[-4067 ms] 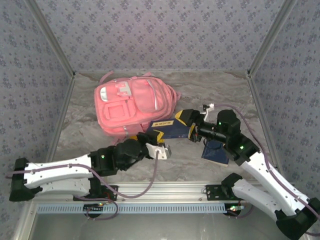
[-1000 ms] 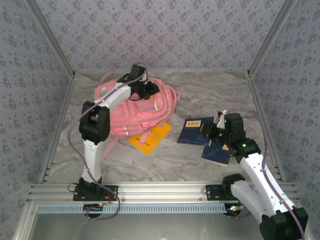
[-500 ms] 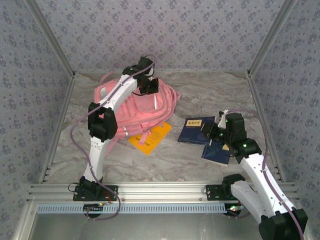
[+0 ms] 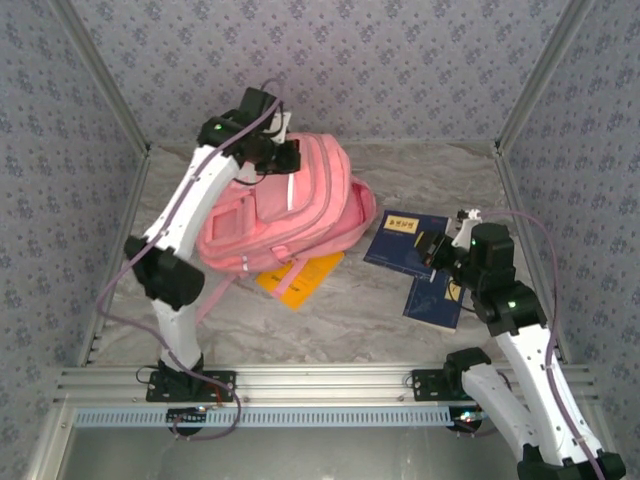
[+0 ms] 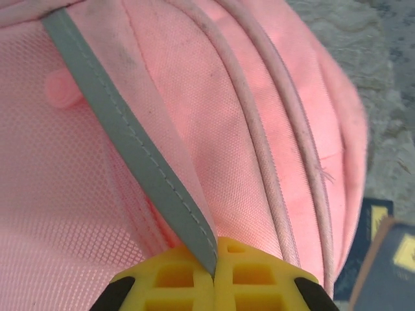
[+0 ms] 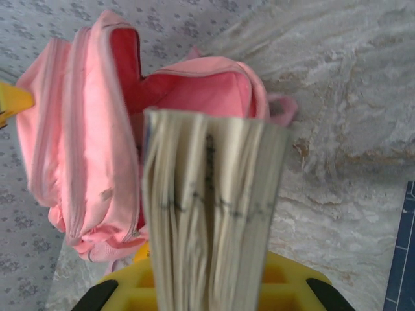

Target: Pack books, pencil case, and school supplies into a backpack

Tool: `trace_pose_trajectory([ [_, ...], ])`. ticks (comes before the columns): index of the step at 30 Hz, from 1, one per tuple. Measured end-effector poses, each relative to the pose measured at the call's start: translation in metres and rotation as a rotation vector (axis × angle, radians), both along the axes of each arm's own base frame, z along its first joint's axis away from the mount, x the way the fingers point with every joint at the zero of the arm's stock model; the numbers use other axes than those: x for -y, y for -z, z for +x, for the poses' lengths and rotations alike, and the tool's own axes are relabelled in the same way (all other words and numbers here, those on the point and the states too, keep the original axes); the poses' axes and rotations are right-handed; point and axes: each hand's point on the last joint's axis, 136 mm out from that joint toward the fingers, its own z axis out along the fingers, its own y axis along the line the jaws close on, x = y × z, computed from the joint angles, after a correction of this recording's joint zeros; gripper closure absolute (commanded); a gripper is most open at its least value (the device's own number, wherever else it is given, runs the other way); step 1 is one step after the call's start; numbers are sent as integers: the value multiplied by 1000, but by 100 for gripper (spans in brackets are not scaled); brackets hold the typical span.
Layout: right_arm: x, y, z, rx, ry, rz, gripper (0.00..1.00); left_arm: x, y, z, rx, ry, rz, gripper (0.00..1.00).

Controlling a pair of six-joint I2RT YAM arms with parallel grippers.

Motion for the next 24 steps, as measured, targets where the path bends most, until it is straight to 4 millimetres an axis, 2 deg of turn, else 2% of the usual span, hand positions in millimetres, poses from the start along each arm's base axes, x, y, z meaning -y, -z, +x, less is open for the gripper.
trace_pose_trajectory([
  [2, -1, -6, -1, 14, -12, 0, 100, -5, -16, -21, 22, 37, -26, 100],
  [5, -7, -7, -3, 9, -47, 17, 100, -10, -24, -45, 15, 96, -65, 100],
  [11, -34, -12, 5, 8, -156, 137, 100, -14, -5, -73, -84, 199, -191, 100],
  [17, -61, 3, 11, -38, -217, 307, 100, -5, -12, -81, -105, 270, -298, 100],
  [24, -96, 4, 12, -41, -257, 339, 100, 0, -21, -81, -112, 300, -381, 100],
])
